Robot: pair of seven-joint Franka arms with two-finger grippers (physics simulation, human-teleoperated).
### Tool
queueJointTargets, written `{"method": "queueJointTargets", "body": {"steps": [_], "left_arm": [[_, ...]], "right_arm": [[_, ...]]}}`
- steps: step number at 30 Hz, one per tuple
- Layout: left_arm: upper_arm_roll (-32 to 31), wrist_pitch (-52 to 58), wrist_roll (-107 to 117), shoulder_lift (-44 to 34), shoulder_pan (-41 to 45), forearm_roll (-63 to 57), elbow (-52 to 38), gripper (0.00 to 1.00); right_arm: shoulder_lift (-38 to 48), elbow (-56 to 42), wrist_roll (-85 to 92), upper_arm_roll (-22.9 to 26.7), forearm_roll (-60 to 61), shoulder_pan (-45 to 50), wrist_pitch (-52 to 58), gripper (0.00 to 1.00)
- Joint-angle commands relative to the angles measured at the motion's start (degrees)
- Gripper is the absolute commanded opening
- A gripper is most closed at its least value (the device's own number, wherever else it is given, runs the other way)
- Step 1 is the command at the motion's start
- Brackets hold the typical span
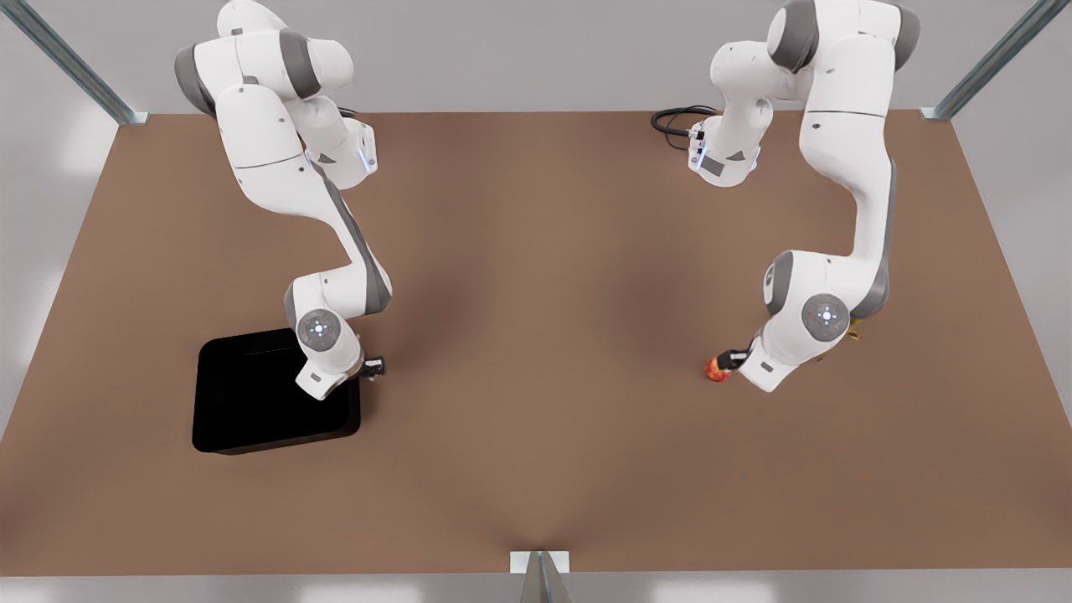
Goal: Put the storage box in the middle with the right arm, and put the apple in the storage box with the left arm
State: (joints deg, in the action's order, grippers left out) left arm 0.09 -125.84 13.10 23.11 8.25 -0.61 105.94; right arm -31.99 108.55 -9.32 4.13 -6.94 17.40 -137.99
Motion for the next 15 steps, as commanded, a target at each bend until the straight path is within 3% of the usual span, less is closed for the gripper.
{"method": "queueJointTargets", "body": {"steps": [1, 5, 15], "left_arm": [[0.0, -0.1, 0.0, 0.0, 0.0, 0.7, 0.1, 1.0], [0.0, -2.3, 0.0, -3.8, -0.6, 0.7, 6.2, 1.0], [0.0, -8.0, 0.1, -0.5, -0.3, 0.7, 6.4, 1.0]], "right_arm": [[0.0, 0.0, 0.0, 0.0, 0.0, 0.0, 0.0, 0.21], [0.1, -0.3, 1.4, 0.0, 0.0, 0.0, 0.1, 0.21], [1.8, -2.1, 0.7, 0.0, 0.2, 1.7, 0.7, 0.21]]}}
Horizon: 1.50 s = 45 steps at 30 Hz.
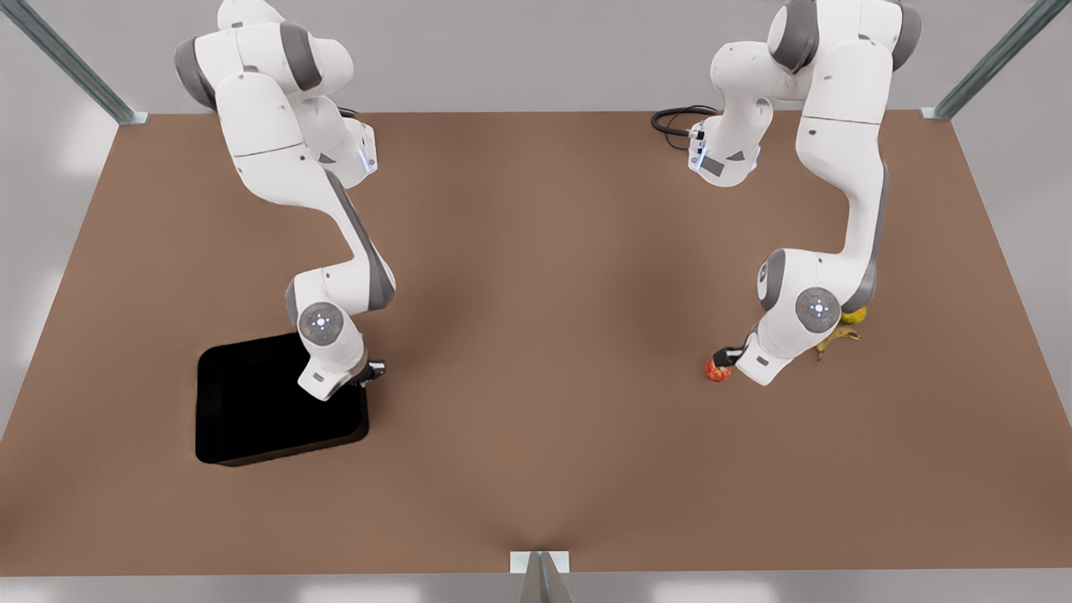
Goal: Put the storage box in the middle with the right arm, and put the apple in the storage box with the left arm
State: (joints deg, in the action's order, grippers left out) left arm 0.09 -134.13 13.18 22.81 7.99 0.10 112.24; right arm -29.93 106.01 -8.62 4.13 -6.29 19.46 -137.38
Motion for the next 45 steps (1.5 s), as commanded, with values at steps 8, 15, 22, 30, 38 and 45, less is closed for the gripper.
{"method": "queueJointTargets", "body": {"steps": [8, 15, 22, 30, 38, 45], "left_arm": [[0.0, -2.5, 0.0, 2.0, 0.1, 0.0, 0.1, 1.0], [0.0, -6.0, 0.0, 5.9, 0.4, 1.7, 0.1, 1.0], [0.0, -7.6, 0.1, 8.1, 0.2, 3.6, 0.0, 1.0], [0.0, -9.7, 0.0, 9.8, 0.4, 4.1, -0.1, 0.99], [0.1, -10.5, 0.0, 10.8, 1.0, 4.1, 0.0, 0.98], [0.1, -10.9, 0.0, 11.2, 1.0, 4.0, 0.0, 0.93]], "right_arm": [[0.7, -3.2, -22.9, -1.1, 0.0, 10.0, 0.3, 0.21], [-8.0, -20.2, -53.3, -3.3, -0.2, 22.6, 9.2, 0.21], [-16.8, -33.3, -66.5, -7.6, -0.1, 25.5, 6.9, 0.21], [-24.4, -38.2, -72.2, -8.6, -0.2, 28.1, -3.0, 0.21], [-20.1, -35.4, -71.5, -8.4, -1.4, 28.2, -2.5, 1.0], [16.5, -20.6, -48.0, -11.2, 5.7, 20.5, 25.7, 1.0]]}}
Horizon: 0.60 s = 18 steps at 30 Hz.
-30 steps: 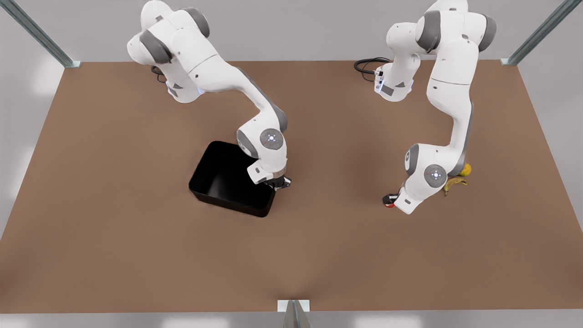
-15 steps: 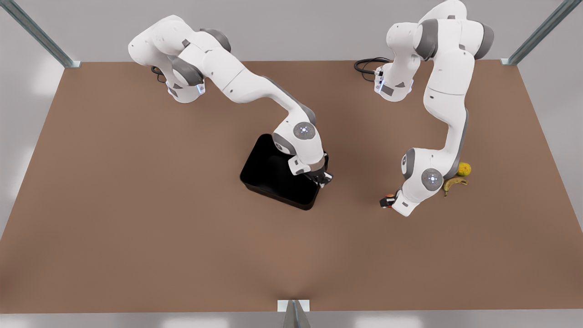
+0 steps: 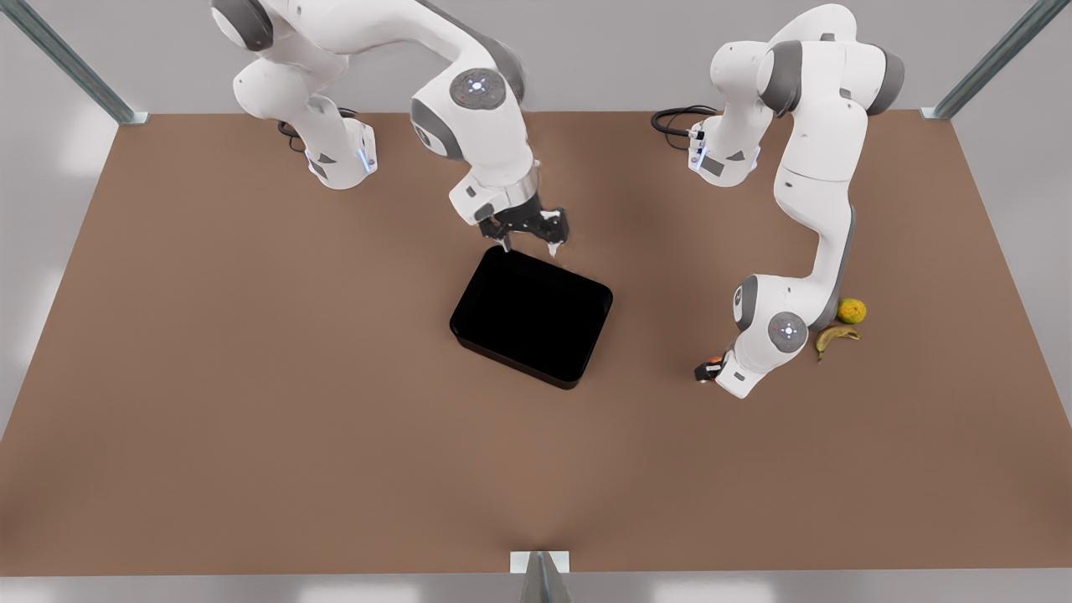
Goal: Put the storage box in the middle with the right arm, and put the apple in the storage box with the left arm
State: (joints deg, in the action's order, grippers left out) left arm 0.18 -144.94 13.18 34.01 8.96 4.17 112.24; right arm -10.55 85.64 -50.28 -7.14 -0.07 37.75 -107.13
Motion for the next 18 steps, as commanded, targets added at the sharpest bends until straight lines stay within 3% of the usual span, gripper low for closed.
{"method": "queueJointTargets", "body": {"steps": [1, 2, 5, 7, 9, 12, 15, 18], "left_arm": [[0.0, -0.1, 0.0, 0.0, 0.0, 0.0, 0.0, 0.84], [0.0, -0.1, 0.0, 0.0, 0.0, 0.0, 0.0, 0.75], [0.0, -0.1, 0.0, -0.1, 0.0, 0.0, 0.0, 0.71], [-0.1, -0.1, 0.0, -0.1, 0.0, 0.0, -0.1, 0.71], [0.0, 0.0, 0.0, -0.1, 0.0, 0.0, -0.1, 0.71], [-0.1, 0.0, 0.0, -0.2, 0.0, -0.1, -0.1, 0.71], [0.0, 0.0, 0.0, -0.3, 0.0, -0.1, -0.1, 0.7], [-0.1, 0.1, 0.0, -0.4, -0.1, -0.1, 0.0, 0.68]], "right_arm": [[1.8, 0.1, 5.1, 0.0, 1.1, -1.9, 3.1, 1.0], [5.4, 0.1, 17.2, 0.0, 1.6, -7.9, 9.6, 1.0], [15.6, 4.4, 45.6, 1.0, 0.7, -27.6, 17.7, 1.0], [18.0, 5.3, 47.5, 0.9, 0.6, -31.1, 18.8, 1.0], [13.5, -1.1, 48.1, 0.9, 0.6, -31.3, 24.3, 1.0], [11.4, -1.1, 48.0, 0.9, 0.6, -31.7, 24.5, 1.0], [4.0, -5.3, 48.6, 0.9, 0.6, -36.1, 22.7, 1.0], [3.5, -5.5, 48.2, 0.9, -0.2, -36.2, 22.8, 1.0]]}}
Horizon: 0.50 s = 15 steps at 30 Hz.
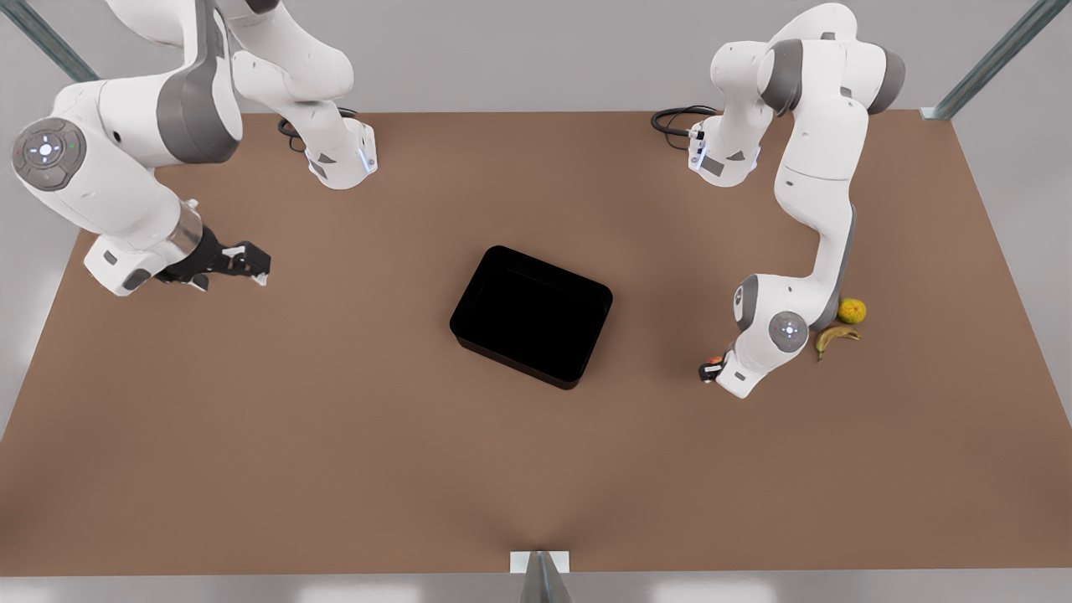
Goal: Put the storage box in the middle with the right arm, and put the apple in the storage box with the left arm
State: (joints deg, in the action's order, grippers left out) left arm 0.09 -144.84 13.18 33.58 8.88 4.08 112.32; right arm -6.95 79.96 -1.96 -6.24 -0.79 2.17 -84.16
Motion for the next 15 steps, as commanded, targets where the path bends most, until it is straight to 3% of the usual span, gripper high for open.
{"method": "queueJointTargets", "body": {"steps": [1, 10, 12, 15], "left_arm": [[0.0, 0.0, 0.0, 0.0, 0.0, 0.0, 0.0, 0.67], [0.0, 0.2, 0.1, -0.2, 0.1, 0.0, 0.0, 0.65], [0.0, 0.4, 0.3, -0.4, 0.1, 0.0, -0.1, 0.84], [0.0, 0.7, 0.3, -0.5, 0.1, 0.1, -0.1, 0.81]], "right_arm": [[0.0, -0.1, 0.0, -0.1, -0.4, -0.3, 0.0, 1.0], [-0.1, -0.2, -0.2, 0.0, -0.9, -0.8, -0.3, 1.0], [-0.1, -0.2, -0.2, 0.1, -0.9, -0.8, -0.3, 1.0], [0.0, -0.2, -0.1, 0.1, -0.9, -0.8, -0.2, 1.0]]}}
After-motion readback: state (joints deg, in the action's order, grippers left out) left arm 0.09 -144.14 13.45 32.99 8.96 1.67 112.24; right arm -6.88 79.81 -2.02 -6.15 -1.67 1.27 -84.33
